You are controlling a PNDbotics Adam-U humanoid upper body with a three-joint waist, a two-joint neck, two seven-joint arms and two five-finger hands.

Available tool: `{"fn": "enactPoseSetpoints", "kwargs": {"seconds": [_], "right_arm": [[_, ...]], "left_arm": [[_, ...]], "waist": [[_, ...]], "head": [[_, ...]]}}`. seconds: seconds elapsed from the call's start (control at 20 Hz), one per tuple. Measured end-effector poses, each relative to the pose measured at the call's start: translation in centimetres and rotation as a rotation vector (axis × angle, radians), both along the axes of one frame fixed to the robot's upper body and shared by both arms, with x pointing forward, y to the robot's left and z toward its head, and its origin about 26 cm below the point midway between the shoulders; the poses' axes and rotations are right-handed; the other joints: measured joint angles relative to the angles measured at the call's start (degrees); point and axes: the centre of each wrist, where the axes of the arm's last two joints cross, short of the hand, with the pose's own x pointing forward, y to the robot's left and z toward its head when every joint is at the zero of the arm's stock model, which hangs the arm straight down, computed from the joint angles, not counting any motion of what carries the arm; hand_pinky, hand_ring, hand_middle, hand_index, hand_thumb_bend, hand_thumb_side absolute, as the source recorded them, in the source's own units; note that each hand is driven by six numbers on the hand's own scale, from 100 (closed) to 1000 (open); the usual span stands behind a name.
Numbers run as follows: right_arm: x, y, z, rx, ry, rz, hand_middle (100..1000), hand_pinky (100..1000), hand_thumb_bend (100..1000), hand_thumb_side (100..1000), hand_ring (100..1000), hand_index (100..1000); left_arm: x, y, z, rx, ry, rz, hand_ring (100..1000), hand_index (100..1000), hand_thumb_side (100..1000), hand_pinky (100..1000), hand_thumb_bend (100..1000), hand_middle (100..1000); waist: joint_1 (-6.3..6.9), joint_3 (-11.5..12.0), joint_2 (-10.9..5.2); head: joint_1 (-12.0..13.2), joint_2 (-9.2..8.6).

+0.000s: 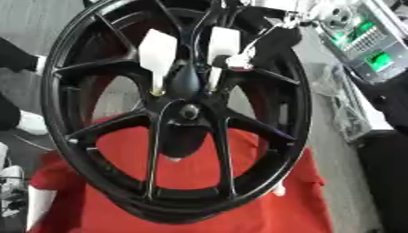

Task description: Pull the pin out of the wheel hub.

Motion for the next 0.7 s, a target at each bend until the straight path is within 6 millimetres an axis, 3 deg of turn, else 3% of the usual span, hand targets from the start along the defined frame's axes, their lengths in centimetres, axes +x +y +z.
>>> {"fn": "enactPoseSetpoints", "kwargs": {"seconds": [0.7], "right_arm": [[0.07, -0.12, -0.27, -0.002, 0.018, -0.013, 517, 859, 267, 420, 730, 716]], "left_arm": [[0.0, -0.01, 0.0, 0.003, 0.0, 0.001, 871, 826, 853, 651, 199, 786]], "waist": [[0.0, 0.04, 0.06]], "head": [[-0.51, 0.28]]}}
